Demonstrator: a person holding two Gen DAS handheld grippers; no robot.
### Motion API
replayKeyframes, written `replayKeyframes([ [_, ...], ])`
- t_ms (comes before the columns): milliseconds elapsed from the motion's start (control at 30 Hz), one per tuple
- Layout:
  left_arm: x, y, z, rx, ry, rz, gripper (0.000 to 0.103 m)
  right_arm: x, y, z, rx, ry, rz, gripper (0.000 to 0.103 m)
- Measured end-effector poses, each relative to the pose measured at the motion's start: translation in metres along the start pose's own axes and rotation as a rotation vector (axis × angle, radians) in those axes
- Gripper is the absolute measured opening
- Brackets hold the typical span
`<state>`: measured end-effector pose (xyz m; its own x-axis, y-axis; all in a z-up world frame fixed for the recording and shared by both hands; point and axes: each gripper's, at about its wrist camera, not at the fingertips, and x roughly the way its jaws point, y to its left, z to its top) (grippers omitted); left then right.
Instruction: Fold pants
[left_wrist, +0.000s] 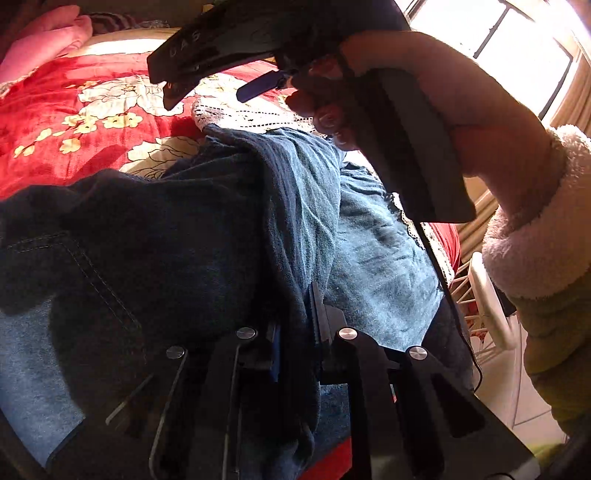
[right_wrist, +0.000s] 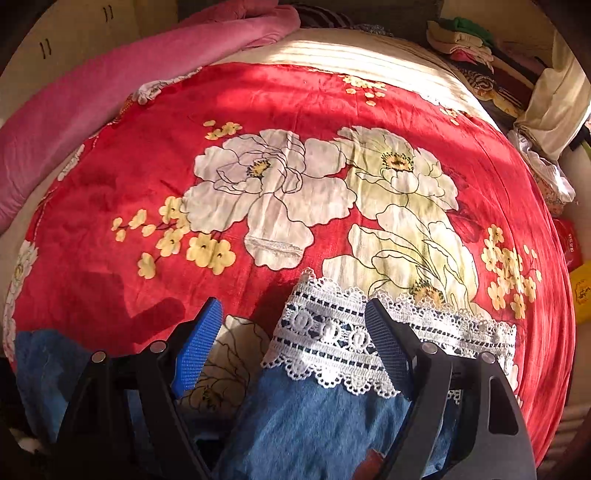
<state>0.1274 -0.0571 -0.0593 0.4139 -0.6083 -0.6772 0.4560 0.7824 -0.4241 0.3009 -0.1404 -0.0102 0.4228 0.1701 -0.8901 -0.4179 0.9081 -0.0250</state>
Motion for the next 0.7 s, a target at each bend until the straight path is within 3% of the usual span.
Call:
replayKeyframes([
  [33, 0.001, 0.000, 0.000, -0.001, 0.001, 0.000, 0.006, 0.008, -0.001, 0.002, 0.005, 0.018, -0.012, 0.074],
  [67, 0.002, 0.000, -0.001, 0.002, 0.001, 0.002, 0.006, 0.014, -0.001, 0.003, 0.006, 0.028, -0.020, 0.063],
  [100, 0.002, 0.000, -0.001, 0.005, 0.001, 0.004, 0.006, 0.020, -0.002, 0.003, 0.001, 0.042, -0.034, 0.040],
  [200, 0.000, 0.003, 0.000, -0.003, -0.007, -0.003, 0.003, 0.029, -0.009, 0.001, 0.012, 0.051, -0.038, 0.011],
  [467, -0.011, 0.003, 0.002, 0.010, -0.034, 0.015, 0.000, -0.051, -0.057, -0.026, 0.170, -0.156, 0.072, 0.009],
  [700, -0.025, -0.004, 0.002, 0.041, -0.087, 0.059, 0.000, -0.133, -0.111, -0.075, 0.307, -0.314, 0.124, 0.009],
])
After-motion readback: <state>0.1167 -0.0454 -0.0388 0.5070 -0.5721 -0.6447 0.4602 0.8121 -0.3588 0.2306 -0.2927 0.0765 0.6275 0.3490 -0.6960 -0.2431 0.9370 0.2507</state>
